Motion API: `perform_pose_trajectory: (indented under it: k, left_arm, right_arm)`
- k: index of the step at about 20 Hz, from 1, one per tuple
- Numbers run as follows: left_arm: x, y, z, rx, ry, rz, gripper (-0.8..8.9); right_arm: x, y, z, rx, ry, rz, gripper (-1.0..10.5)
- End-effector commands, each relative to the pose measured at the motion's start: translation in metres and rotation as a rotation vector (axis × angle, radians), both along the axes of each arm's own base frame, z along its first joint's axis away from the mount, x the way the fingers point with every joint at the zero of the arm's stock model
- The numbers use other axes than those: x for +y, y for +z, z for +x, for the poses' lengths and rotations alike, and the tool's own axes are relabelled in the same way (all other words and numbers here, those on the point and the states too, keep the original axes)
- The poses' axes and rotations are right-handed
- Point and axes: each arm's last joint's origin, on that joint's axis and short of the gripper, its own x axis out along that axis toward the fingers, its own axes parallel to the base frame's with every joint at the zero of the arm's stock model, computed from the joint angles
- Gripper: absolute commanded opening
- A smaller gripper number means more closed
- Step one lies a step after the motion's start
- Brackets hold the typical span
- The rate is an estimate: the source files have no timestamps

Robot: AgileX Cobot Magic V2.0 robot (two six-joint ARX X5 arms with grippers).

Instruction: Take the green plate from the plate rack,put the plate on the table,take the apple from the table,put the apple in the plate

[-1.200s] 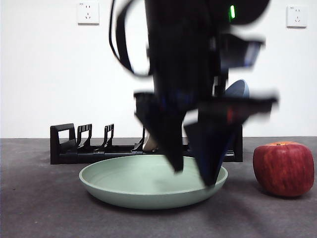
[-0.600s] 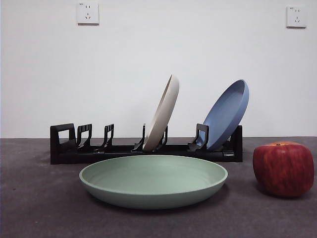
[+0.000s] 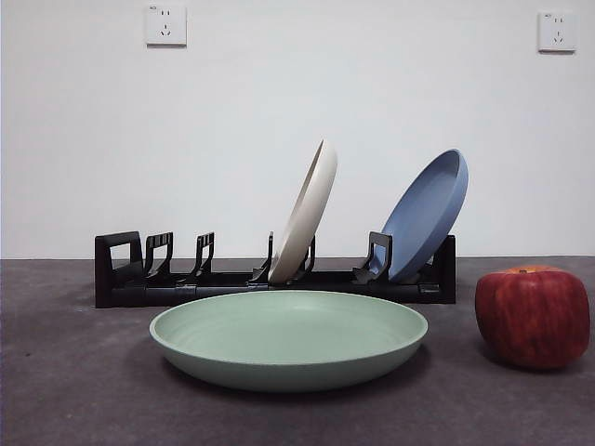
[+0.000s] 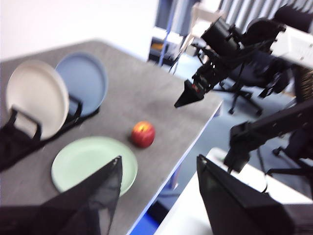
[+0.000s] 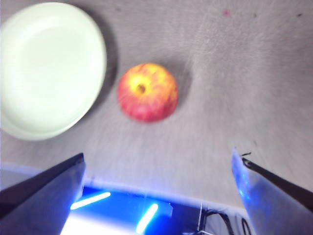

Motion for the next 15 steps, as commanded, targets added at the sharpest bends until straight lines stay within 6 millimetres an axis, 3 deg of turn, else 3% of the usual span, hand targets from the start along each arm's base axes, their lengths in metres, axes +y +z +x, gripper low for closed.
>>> perform_pose_trajectory:
  k: [1,5,8,15]
  left_arm:
    - [-0.002,-0.001,0.001,0.026,0.020,-0.002,2.56]
    - [-0.005,-0.001,0.002,0.032,0.021,0.003,2.56]
    - [-0.005,-0.001,0.002,0.032,0.021,0.003,2.56]
    - [-0.005,-0.001,0.002,0.034,0.023,0.002,2.56]
  right_arm:
    - [0.005,-0.015,0.019,0.004,-0.016,0.009,5.0]
    - [0.023,-0.036,0.053,0.049,0.024,-0.004,5.0]
    - [0.034,-0.051,0.066,0.091,0.046,-0.015,5.0]
    - [0.066,-0.083,0.078,0.175,0.101,-0.123,5.0]
